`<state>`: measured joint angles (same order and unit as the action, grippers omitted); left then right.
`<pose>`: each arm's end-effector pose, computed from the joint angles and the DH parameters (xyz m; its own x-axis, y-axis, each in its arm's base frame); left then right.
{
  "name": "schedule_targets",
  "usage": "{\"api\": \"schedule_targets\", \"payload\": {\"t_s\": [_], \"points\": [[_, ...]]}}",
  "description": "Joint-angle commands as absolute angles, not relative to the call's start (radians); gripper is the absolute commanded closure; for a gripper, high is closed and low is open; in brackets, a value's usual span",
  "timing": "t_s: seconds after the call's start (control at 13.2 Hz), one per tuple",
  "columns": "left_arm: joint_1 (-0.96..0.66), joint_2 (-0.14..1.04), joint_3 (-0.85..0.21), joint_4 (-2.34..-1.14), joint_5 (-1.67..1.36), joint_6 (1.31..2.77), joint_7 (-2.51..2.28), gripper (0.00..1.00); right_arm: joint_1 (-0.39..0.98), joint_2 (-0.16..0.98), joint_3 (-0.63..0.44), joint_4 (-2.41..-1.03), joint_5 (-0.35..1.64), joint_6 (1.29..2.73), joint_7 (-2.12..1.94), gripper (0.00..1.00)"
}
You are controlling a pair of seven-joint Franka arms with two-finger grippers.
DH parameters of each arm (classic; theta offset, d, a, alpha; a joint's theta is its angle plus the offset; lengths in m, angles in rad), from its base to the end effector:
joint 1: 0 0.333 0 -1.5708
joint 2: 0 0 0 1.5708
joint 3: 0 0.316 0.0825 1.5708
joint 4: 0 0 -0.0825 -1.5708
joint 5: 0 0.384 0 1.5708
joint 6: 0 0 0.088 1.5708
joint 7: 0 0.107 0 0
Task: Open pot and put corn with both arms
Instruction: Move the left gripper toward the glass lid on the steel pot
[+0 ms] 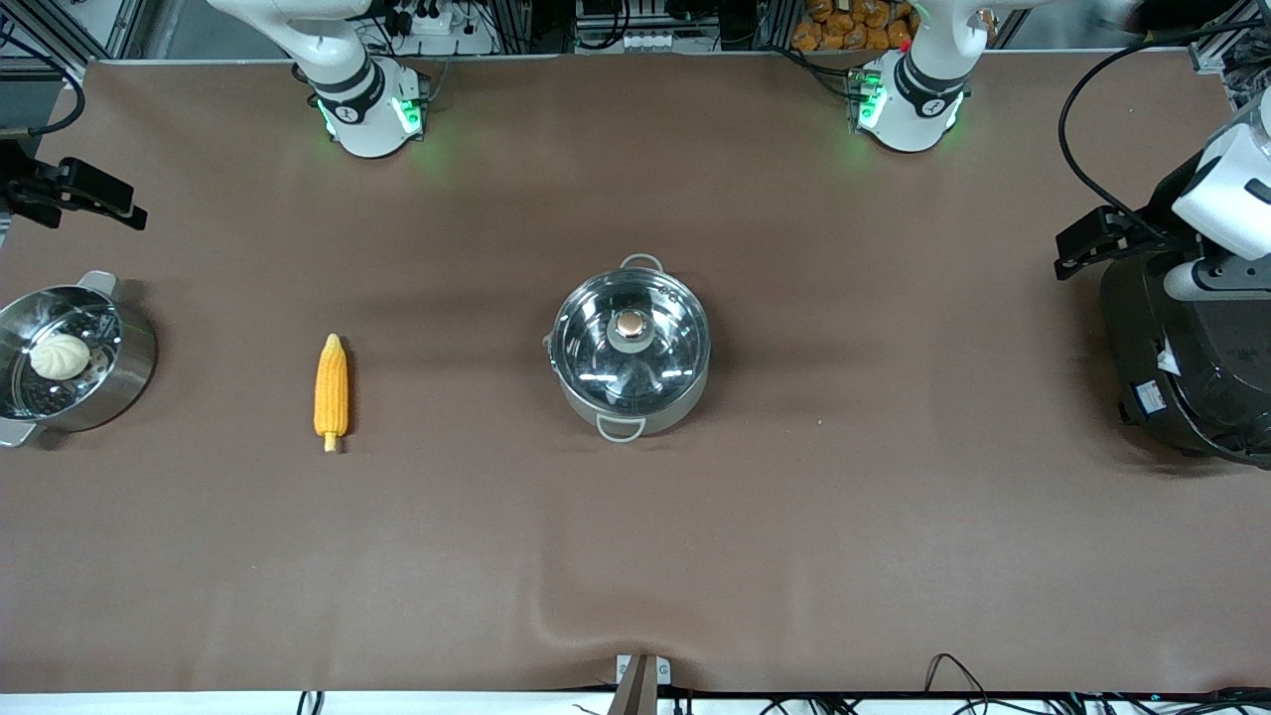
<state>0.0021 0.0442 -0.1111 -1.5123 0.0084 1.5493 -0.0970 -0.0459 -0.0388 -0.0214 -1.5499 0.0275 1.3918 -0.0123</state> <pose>0.5632 -0.0592 0.6255 0.9999 -0.0117 -0.0066 -0.0118 -0.9999 -0.0042 0.5222 -0.0321 0.6406 0.9917 -0.0495 -0.1186 -0.0534 -0.9981 -0.0297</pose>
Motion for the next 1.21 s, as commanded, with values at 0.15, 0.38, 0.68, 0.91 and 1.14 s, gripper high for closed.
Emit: {"api": "schedule_targets", "payload": {"t_s": [0.15, 0.38, 0.68, 0.91, 1.14], "points": [[0.000, 0.044, -0.112, -1.505, 0.001, 1.540, -0.109, 0.00, -0.063, -0.048, -0.012, -1.559, 0.046, 1.394, -0.005, 0.00], [-0.009, 0.064, -0.118, -1.502, 0.018, 1.549, -0.132, 0.00, -0.063, -0.046, -0.012, -1.559, 0.044, 1.394, -0.005, 0.00], [-0.122, 0.142, -0.152, -1.488, 0.012, 1.636, -0.371, 0.00, -0.064, -0.046, -0.012, -1.559, 0.044, 1.394, -0.005, 0.00], [-0.263, 0.282, -0.150, -1.384, 0.015, 1.697, -0.597, 0.00, -0.064, -0.043, -0.012, -1.557, 0.044, 1.394, -0.006, 0.00], [-0.383, 0.431, -0.144, -1.263, 0.014, 1.724, -0.975, 0.00, -0.061, 0.003, -0.012, -1.545, 0.031, 1.394, -0.015, 0.00]]}}
